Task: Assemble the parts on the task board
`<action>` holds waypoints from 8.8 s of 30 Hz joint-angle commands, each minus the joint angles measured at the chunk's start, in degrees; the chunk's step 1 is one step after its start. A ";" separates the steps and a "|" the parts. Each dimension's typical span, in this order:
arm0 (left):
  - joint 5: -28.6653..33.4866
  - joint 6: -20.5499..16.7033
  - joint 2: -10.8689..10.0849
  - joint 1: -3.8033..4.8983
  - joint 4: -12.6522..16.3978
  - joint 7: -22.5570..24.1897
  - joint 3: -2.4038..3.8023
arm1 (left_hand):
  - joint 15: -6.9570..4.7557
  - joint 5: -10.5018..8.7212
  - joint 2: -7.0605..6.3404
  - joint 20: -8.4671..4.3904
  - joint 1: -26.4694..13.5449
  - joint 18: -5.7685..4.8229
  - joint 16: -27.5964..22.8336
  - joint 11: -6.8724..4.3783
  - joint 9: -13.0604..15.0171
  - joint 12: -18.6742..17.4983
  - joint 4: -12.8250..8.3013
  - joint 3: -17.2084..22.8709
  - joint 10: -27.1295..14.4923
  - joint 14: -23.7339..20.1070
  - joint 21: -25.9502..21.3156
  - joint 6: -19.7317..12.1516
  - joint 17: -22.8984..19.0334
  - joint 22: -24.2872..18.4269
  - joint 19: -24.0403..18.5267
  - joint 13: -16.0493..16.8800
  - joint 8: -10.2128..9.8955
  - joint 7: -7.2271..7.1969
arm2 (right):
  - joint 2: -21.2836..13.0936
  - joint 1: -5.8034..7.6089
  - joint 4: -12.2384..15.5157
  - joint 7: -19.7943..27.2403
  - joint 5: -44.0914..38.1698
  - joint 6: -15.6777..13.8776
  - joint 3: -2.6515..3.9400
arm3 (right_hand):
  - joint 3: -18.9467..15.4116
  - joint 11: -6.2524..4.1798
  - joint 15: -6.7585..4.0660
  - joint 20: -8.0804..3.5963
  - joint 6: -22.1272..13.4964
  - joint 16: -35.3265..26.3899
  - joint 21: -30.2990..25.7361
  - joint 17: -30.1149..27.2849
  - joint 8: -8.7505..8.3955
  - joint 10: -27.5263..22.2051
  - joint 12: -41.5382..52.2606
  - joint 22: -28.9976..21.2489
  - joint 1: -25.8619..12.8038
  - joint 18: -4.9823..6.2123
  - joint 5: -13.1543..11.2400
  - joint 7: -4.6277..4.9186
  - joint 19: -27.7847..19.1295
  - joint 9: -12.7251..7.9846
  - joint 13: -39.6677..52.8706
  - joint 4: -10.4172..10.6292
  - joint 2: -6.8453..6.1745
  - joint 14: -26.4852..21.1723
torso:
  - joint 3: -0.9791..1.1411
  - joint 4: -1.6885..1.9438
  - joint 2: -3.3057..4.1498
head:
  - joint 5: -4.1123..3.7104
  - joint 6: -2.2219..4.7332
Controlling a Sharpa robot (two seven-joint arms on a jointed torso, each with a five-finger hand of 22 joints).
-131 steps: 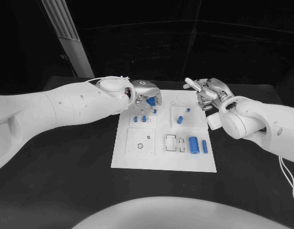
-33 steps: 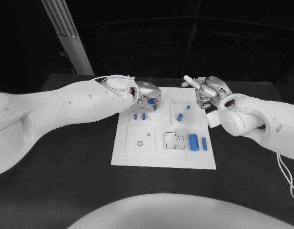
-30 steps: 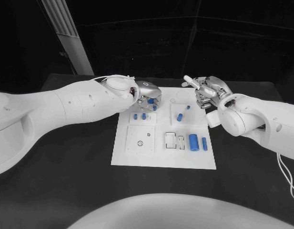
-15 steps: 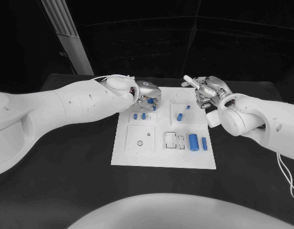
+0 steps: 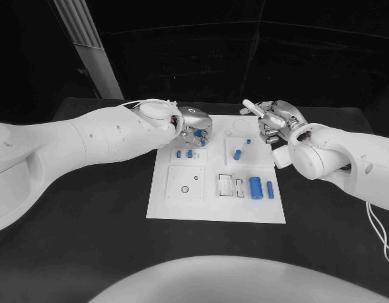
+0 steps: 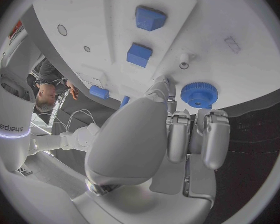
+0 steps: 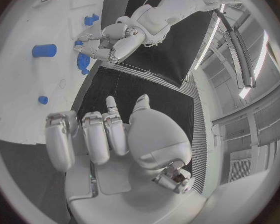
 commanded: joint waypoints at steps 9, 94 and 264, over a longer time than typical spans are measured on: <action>-1.01 -10.15 -2.15 -0.26 2.10 5.49 -0.29 | -0.19 -0.26 0.38 0.12 -0.36 -0.39 0.17 0.21 -0.07 -0.75 0.30 0.30 0.74 6.05 0.23 0.66 15.09 15.08 6.02 0.02 0.33 0.21 | -0.08 0.09 -0.11 0.19 0.15 0.42 0.03 | 0.31 -0.29 -0.35 -0.37 0.02 0.14 0.18 15.10 0.19 5.37 -0.15 15.09 0.44 -0.41 0.30 2.44 5.94 -0.06 14.46 -0.01 0.11 6.16 | -0.02 0.06 -0.07 | 0.07 0.08; -0.66 0.55 -8.44 1.86 5.70 2.41 -0.32 | -0.14 -0.26 0.42 0.10 -1.55 -0.39 0.17 0.29 -0.51 -2.90 0.34 1.22 1.01 6.05 0.23 0.33 15.09 15.08 6.02 -0.02 -0.50 0.26 | -0.39 0.09 0.06 0.06 0.14 0.44 0.03 | 0.35 -0.29 -0.35 -0.38 0.01 0.14 0.18 15.10 0.21 5.34 -0.17 15.09 0.45 -0.41 0.30 2.44 5.94 -0.11 14.42 -0.02 0.10 6.16 | -0.02 -0.04 -0.03 | 0.96 -0.79; 84.17 -13.64 -16.80 0.77 17.91 37.25 -0.33 | 12.09 10.71 -0.01 9.57 -30.44 5.93 -48.15 9.64 -3.73 18.15 0.56 -12.85 -33.96 -67.09 -83.98 -32.14 -61.47 -32.60 -58.21 0.85 18.58 8.70 | 5.55 -0.31 -9.87 -17.11 -74.49 14.51 0.04 | 3.46 -3.47 -4.71 -5.02 20.01 0.14 -4.67 15.10 -18.30 -23.97 -76.62 12.66 29.36 0.87 -0.52 -1.69 3.42 -2.65 -71.49 -0.55 -7.51 6.16 | -0.06 -0.06 -0.02 | -4.30 2.32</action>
